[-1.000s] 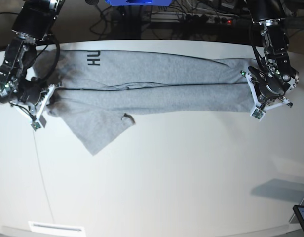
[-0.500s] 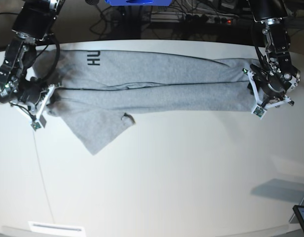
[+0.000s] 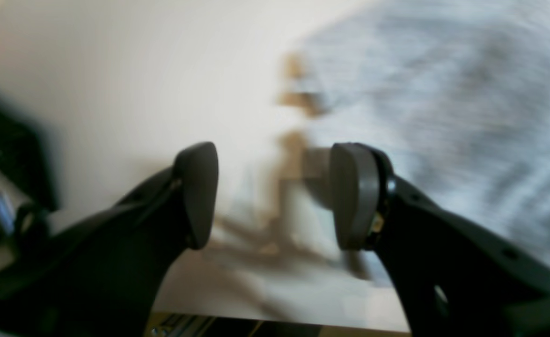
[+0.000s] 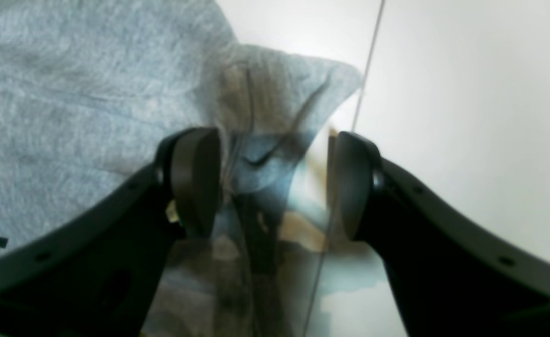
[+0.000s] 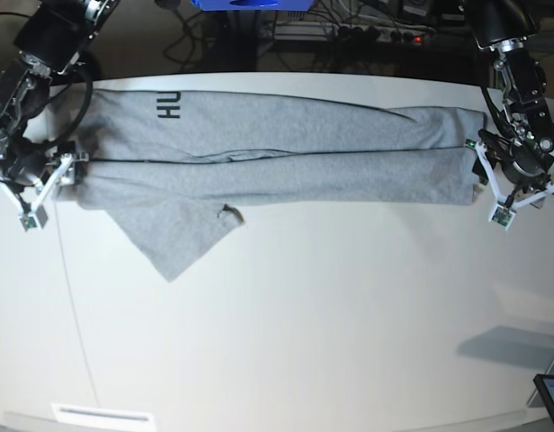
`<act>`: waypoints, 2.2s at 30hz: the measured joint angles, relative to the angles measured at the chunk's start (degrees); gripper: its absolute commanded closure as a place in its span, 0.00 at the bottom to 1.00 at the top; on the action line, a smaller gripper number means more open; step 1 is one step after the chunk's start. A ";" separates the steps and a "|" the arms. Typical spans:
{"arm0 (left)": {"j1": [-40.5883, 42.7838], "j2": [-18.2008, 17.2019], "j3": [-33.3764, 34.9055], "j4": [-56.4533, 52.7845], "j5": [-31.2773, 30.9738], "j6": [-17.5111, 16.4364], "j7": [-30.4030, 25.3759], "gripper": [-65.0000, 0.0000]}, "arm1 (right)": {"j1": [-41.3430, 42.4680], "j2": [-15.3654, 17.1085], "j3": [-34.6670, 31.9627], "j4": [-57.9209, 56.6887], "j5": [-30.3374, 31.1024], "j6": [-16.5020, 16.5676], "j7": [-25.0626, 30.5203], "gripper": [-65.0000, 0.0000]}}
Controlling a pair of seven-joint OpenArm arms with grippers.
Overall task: Fold the T-shirt properly
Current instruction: 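Lay the folded edge down and open both grippers, then move the right gripper to the sleeve hanging past the fold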
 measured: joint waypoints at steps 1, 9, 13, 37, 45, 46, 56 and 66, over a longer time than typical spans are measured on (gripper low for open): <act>-0.04 -0.13 -0.68 0.04 -0.09 0.00 0.00 0.42 | 0.00 0.17 0.00 0.00 0.02 0.00 0.00 0.43; -0.24 -1.92 -11.08 0.37 -0.57 0.00 -0.02 0.42 | 1.60 2.40 0.04 5.64 -0.83 -0.11 0.50 0.43; -0.13 -0.66 -12.70 2.56 -1.97 0.00 -2.51 0.42 | 5.22 4.37 -2.49 10.43 -0.74 -0.09 1.09 0.43; -0.33 0.87 -17.46 5.51 -5.68 -0.02 -2.71 0.42 | 22.75 1.92 -26.91 -26.32 -0.15 0.04 10.16 0.43; -0.28 0.94 -17.46 5.22 -5.79 -0.02 -2.58 0.42 | 27.78 2.05 -26.75 -38.95 0.24 0.00 13.77 0.31; -0.28 0.92 -17.46 5.22 -5.75 -0.02 -2.58 0.42 | 28.09 2.05 -26.75 -39.56 0.28 -0.02 13.81 0.31; -0.28 0.96 -17.09 2.21 -5.75 -0.04 -2.71 0.42 | 28.00 -1.95 -26.43 -40.15 0.85 0.00 14.36 0.31; -0.28 1.01 -17.09 1.38 -5.77 -0.02 -2.80 0.42 | 26.75 -2.80 -26.43 -39.91 1.33 0.15 15.26 0.72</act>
